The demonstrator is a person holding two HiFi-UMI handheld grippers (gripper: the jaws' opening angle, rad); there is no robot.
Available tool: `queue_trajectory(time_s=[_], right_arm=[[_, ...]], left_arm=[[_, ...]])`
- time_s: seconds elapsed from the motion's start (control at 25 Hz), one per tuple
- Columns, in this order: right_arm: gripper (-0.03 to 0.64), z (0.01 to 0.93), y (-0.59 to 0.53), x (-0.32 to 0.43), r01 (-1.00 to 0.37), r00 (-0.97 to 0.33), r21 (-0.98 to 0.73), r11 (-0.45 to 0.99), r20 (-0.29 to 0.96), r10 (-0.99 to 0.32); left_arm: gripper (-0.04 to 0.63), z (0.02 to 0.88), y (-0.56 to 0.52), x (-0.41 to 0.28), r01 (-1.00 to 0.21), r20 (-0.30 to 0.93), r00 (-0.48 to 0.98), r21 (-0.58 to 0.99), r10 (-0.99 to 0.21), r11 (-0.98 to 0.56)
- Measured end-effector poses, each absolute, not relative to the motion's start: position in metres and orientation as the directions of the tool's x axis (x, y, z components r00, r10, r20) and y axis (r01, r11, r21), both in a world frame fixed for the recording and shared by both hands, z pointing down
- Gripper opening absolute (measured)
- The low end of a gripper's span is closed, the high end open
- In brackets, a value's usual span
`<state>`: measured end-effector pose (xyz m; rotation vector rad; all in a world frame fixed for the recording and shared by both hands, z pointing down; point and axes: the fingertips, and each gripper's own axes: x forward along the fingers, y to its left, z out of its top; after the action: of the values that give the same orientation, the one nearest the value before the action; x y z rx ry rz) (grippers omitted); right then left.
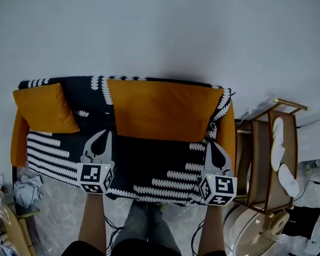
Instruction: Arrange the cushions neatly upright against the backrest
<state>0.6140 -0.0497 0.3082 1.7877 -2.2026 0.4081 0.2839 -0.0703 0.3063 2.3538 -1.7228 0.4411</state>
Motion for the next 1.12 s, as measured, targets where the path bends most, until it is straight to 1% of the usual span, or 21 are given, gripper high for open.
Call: queue_trajectory(time_s=[0.32,0.52,0.68,0.88,1.12], right_arm=[[0.011,0.253,-0.016,0.621,-0.981,-0.192,-0.064,0.181,0.362,-0.912],[0.009,0.222,0.003,0.614,-0.971,-0.24,-0.082,0.226,0.341,-0.909],[0.009,0.197,0.015,0.606,-0.966,-0.26,-0.09,0.244,0.311,-0.914],[0.009,0.171,0.032,0.602,-0.961,-0.276,-0.108,0.255,0.303,-0.912],[0.009,0.134,0.047,0.596,-0.958,-0.286,-0.072,0.277,0.248,-0.926]], left_arm=[[-0.002,0.252,-0.039,0.295,-0.952,0.318,0.289,0.0,-0.903,-0.305],[-0.002,0.227,-0.015,0.299,-0.953,0.297,0.301,0.049,-0.906,-0.3],[-0.002,0.205,0.003,0.305,-0.946,0.284,0.318,0.029,-0.904,-0.324],[-0.002,0.171,0.021,0.304,-0.948,0.252,0.313,0.015,-0.916,-0.319],[-0.002,0.133,0.037,0.298,-0.946,0.207,0.314,-0.01,-0.927,-0.323]])
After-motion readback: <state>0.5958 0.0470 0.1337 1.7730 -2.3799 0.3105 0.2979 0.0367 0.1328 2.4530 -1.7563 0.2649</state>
